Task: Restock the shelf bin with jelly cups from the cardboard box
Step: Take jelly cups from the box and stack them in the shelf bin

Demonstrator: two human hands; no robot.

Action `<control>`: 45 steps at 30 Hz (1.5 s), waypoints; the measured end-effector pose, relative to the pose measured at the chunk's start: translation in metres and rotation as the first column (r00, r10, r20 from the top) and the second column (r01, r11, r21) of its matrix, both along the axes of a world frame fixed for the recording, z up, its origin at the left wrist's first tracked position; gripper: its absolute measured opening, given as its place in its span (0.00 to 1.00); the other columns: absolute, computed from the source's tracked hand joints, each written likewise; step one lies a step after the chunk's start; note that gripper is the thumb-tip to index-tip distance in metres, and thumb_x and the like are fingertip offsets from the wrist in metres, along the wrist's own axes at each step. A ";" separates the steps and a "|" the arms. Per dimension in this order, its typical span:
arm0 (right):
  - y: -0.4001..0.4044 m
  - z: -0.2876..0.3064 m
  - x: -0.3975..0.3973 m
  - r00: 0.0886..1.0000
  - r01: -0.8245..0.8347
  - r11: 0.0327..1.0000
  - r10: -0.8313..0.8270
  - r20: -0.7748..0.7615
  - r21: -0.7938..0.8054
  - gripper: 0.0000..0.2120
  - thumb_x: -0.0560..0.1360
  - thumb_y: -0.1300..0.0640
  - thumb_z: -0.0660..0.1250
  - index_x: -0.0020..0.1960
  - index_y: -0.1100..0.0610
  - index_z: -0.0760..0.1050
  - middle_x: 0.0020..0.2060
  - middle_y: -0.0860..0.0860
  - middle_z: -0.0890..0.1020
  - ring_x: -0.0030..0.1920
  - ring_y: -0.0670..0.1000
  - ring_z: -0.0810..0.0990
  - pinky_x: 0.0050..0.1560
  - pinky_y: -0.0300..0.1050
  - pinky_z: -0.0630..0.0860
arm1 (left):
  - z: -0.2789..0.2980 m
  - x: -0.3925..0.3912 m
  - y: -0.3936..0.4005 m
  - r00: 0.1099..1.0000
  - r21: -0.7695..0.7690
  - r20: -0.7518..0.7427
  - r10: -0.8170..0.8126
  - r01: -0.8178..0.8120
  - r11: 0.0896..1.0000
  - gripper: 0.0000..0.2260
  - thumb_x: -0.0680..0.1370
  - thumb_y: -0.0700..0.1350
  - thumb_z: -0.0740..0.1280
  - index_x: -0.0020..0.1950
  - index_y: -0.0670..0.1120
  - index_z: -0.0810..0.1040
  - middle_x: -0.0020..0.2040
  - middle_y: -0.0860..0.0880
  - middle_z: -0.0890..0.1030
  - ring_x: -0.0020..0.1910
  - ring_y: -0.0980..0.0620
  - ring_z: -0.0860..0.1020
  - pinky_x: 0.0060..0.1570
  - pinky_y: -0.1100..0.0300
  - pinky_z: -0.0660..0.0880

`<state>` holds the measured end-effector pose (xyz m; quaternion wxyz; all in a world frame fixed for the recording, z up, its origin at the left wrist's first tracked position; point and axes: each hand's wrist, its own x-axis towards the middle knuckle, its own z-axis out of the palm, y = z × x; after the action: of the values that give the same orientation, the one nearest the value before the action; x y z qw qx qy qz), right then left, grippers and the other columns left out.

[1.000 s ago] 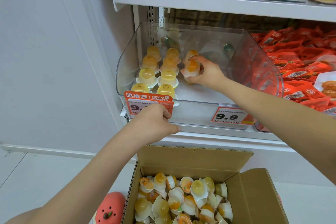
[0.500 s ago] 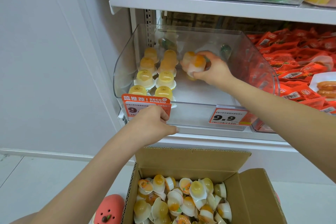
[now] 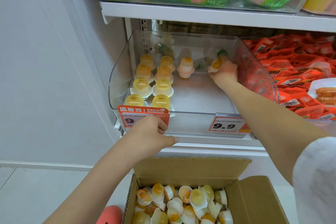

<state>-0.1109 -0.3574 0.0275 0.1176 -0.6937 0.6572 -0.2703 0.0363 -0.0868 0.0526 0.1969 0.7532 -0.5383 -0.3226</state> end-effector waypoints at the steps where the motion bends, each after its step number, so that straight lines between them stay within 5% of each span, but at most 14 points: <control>1: -0.001 -0.001 0.000 1.000 -0.009 1.000 0.009 -0.015 0.001 0.17 0.76 0.50 0.63 0.62 0.57 0.71 0.55 0.60 0.80 0.56 0.63 0.79 0.49 0.46 0.74 | -0.001 0.000 0.000 1.000 -0.002 0.003 -0.004 0.004 1.000 0.22 0.71 0.54 0.73 0.62 0.46 0.75 0.54 0.54 0.78 0.54 0.57 0.76 0.52 0.67 0.70; 16: 0.004 0.006 -0.006 0.947 -0.026 0.999 0.015 -0.320 -0.029 0.24 0.77 0.62 0.63 0.71 0.55 0.60 0.64 0.63 0.68 0.59 0.65 0.75 0.51 0.54 0.75 | -0.002 0.004 0.004 1.000 -0.018 -0.004 -0.027 0.027 0.999 0.23 0.71 0.54 0.73 0.63 0.48 0.76 0.56 0.54 0.77 0.55 0.58 0.75 0.57 0.62 0.74; 26: 0.006 0.005 -0.005 0.916 -0.088 0.996 0.067 -0.395 -0.035 0.24 0.78 0.61 0.62 0.71 0.59 0.58 0.66 0.65 0.66 0.55 0.68 0.77 0.46 0.56 0.76 | 0.000 0.003 0.005 1.000 -0.014 -0.002 -0.021 0.021 1.000 0.23 0.71 0.54 0.73 0.63 0.48 0.75 0.55 0.54 0.77 0.55 0.57 0.75 0.58 0.61 0.74; 30: 0.016 0.010 -0.003 0.909 -0.104 0.991 0.059 -0.413 -0.089 0.33 0.75 0.53 0.68 0.74 0.57 0.55 0.71 0.63 0.60 0.58 0.66 0.75 0.44 0.52 0.75 | 0.000 0.004 0.006 1.000 -0.011 -0.014 -0.015 0.015 1.000 0.23 0.71 0.54 0.73 0.63 0.48 0.75 0.55 0.54 0.77 0.55 0.57 0.75 0.58 0.62 0.74; 33: 0.029 0.016 0.007 0.946 -0.213 0.953 0.146 -0.290 -0.215 0.31 0.74 0.48 0.67 0.72 0.55 0.60 0.68 0.59 0.65 0.59 0.61 0.73 0.44 0.49 0.72 | 0.000 0.005 0.006 1.000 -0.002 -0.012 -0.021 0.021 1.000 0.22 0.71 0.54 0.73 0.63 0.49 0.75 0.56 0.54 0.77 0.56 0.57 0.75 0.59 0.60 0.73; 36: 0.039 0.016 0.025 0.937 -0.348 0.927 0.351 -0.007 -0.141 0.31 0.71 0.49 0.71 0.70 0.50 0.63 0.61 0.55 0.69 0.51 0.54 0.73 0.45 0.43 0.66 | 0.001 0.004 0.007 1.000 0.002 -0.007 -0.021 0.021 1.000 0.23 0.71 0.54 0.73 0.63 0.49 0.75 0.56 0.54 0.77 0.56 0.56 0.75 0.59 0.61 0.73; 39: 0.037 0.010 0.040 0.903 -0.427 0.904 0.428 -0.037 0.039 0.38 0.67 0.49 0.74 0.72 0.47 0.59 0.60 0.59 0.69 0.55 0.61 0.73 0.54 0.47 0.71 | 0.001 0.002 0.007 1.000 0.001 0.002 -0.017 0.017 1.000 0.24 0.71 0.55 0.73 0.63 0.48 0.75 0.56 0.54 0.77 0.56 0.56 0.75 0.59 0.60 0.73; 45: 0.016 0.001 0.060 0.916 -0.400 0.912 0.397 0.054 0.092 0.35 0.69 0.52 0.74 0.71 0.47 0.60 0.61 0.59 0.71 0.57 0.60 0.74 0.47 0.42 0.67 | -0.002 0.004 0.007 1.000 -0.001 -0.004 -0.020 0.020 1.000 0.25 0.70 0.55 0.73 0.64 0.48 0.74 0.57 0.54 0.76 0.56 0.56 0.75 0.59 0.59 0.74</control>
<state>-0.0512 -0.3414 0.0287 0.2161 -0.8015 0.5128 -0.2189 0.0400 -0.0800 0.0504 0.1950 0.7472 -0.5456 -0.3256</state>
